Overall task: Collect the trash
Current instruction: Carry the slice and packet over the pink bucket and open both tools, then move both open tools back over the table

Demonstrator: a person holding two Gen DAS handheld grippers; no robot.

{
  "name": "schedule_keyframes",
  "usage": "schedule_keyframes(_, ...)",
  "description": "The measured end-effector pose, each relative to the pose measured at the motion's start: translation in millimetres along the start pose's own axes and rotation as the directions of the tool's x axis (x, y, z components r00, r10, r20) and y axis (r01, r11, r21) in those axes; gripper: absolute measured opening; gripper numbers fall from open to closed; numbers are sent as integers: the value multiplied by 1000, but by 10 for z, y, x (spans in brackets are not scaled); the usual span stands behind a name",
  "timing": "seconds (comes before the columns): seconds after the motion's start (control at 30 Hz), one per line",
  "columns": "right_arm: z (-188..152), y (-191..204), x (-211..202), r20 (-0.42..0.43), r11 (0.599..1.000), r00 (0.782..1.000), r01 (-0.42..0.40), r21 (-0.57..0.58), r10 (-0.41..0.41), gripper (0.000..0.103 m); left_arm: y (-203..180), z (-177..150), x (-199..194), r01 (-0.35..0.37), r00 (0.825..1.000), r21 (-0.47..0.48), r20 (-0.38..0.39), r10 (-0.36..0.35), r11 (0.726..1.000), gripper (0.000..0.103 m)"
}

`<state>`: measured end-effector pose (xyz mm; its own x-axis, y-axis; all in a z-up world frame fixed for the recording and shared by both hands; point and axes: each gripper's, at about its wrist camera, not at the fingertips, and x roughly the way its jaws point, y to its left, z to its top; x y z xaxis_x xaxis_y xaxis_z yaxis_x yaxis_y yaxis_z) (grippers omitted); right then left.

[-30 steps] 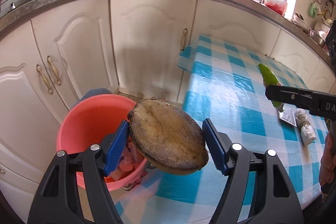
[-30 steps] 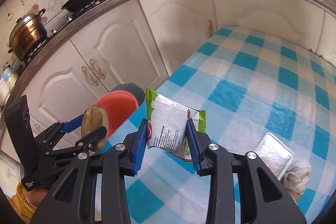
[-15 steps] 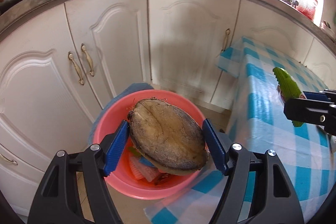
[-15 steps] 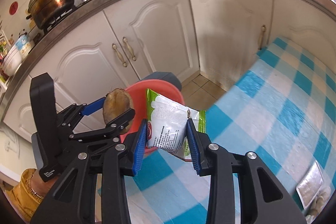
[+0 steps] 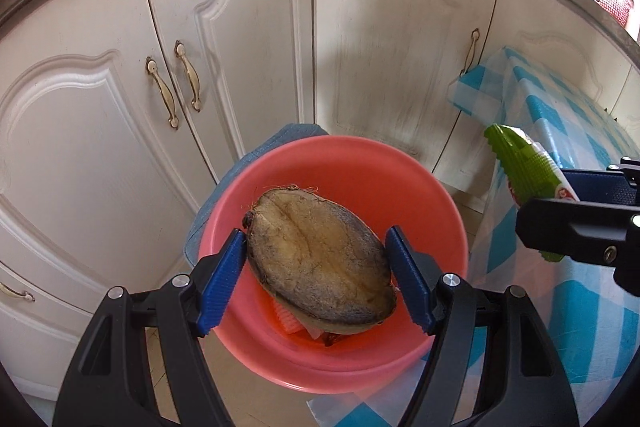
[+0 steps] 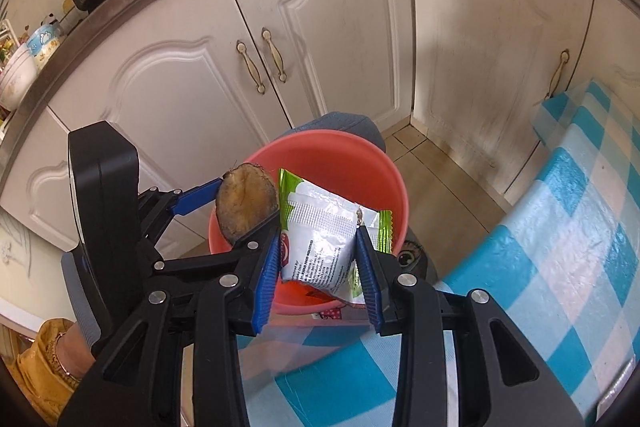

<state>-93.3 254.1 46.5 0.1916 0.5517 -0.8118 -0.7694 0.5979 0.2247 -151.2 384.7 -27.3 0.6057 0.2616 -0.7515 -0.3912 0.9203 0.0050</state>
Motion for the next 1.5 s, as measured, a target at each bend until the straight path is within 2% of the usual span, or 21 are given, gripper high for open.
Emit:
schedule_keyframes(0.53, 105, 35, 324, -34, 1000, 999, 18, -14, -19, 39, 95, -62, 321, -19, 998, -12, -67, 18, 1000, 72)
schedule_keyframes(0.67, 106, 22, 388, -36, 1000, 999, 24, -9, -24, 42, 104, -68, 411, -17, 996, -16, -89, 16, 1000, 72)
schedule_keyframes(0.73, 97, -1, 386, -24, 999, 999, 35, 7, -35, 61, 121, -66, 482, -13, 993, -23, -114, 10, 1000, 73)
schedule_keyframes(0.77, 93, -24, 368, -15, 999, 999, 47, 22, -47, 79, 132, -66, 494, -14, 993, -24, -116, 11, 1000, 76)
schedule_keyframes(0.8, 89, -63, 337, -2, 997, 998, 57, 42, -57, 84, 150, -56, 496, -28, 993, -26, -114, 25, 999, 84)
schedule_keyframes(0.83, 82, -104, 290, 14, 996, 998, 55, 63, -56, 84, 169, -51, 484, -43, 993, -30, -108, 40, 999, 89)
schedule_keyframes(1.03, 23, -347, -43, 99, 985, 994, 28, 168, -45, 85, 276, 25, 322, -76, 994, -44, -77, 73, 996, 90)
schedule_keyframes(1.2, -70, -459, -344, 153, 978, 983, 69, 198, -100, 88, 344, 95, 116, -67, 997, -82, -46, 63, 994, 90)
schedule_keyframes(1.5, -350, -621, -737, 194, 962, 969, 103, 254, -155, 88, 177, 185, -170, -34, 999, -58, -16, 33, 998, 90)
